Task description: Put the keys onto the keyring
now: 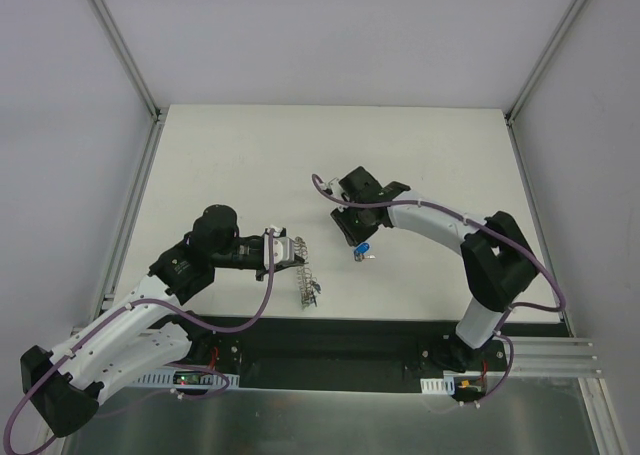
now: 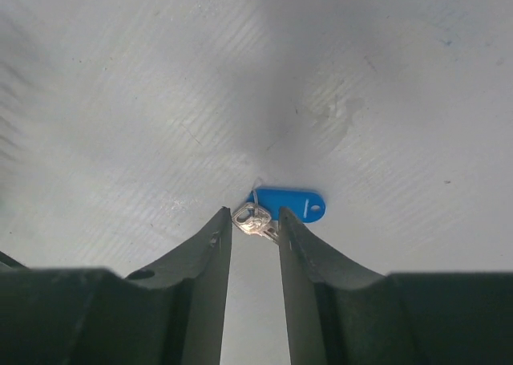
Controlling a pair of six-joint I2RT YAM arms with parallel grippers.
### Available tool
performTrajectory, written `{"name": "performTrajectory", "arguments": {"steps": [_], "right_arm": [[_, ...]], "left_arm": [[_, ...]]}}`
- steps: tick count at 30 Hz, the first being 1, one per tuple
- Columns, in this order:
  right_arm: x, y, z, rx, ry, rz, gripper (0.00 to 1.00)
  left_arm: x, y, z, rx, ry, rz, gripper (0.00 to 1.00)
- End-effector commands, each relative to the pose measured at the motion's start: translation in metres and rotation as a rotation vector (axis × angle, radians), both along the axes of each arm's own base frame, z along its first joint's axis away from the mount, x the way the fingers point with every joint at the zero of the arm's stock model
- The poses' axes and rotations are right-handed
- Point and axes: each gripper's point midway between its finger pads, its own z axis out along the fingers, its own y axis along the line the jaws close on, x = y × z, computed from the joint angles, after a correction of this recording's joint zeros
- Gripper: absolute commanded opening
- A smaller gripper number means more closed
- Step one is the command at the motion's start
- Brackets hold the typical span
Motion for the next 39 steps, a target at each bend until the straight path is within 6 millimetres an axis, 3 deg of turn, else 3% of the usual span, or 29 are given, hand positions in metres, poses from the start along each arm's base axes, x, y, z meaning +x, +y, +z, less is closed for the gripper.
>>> {"name": "performTrajectory", "arguments": {"steps": [1,16,28,34,39], "right_arm": [[-0.002,0.002,0.001,0.073,0.061,-0.081,0.31],[-0.004,0.001,-0.025,0.096,0.157,-0.165,0.23],[-0.005,-0.009,-0.034,0.056,0.15,-0.189,0.22],[-0.005,-0.008,-0.034,0.062,0.142,-0.192,0.16],[-0.001,-0.011,-0.03,0.069,0.104,-0.203,0.05]], "left_arm": [[-0.002,-0.007,0.018,-0.049,-0.048,-0.039,0.0],[-0.002,-0.008,0.015,-0.042,-0.036,-0.043,0.0],[-0.001,-0.008,0.014,-0.038,-0.03,-0.041,0.0],[-0.001,-0.009,0.014,-0.038,-0.029,-0.042,0.0],[-0.001,-0.009,0.012,-0.035,-0.025,-0.042,0.0]]}}
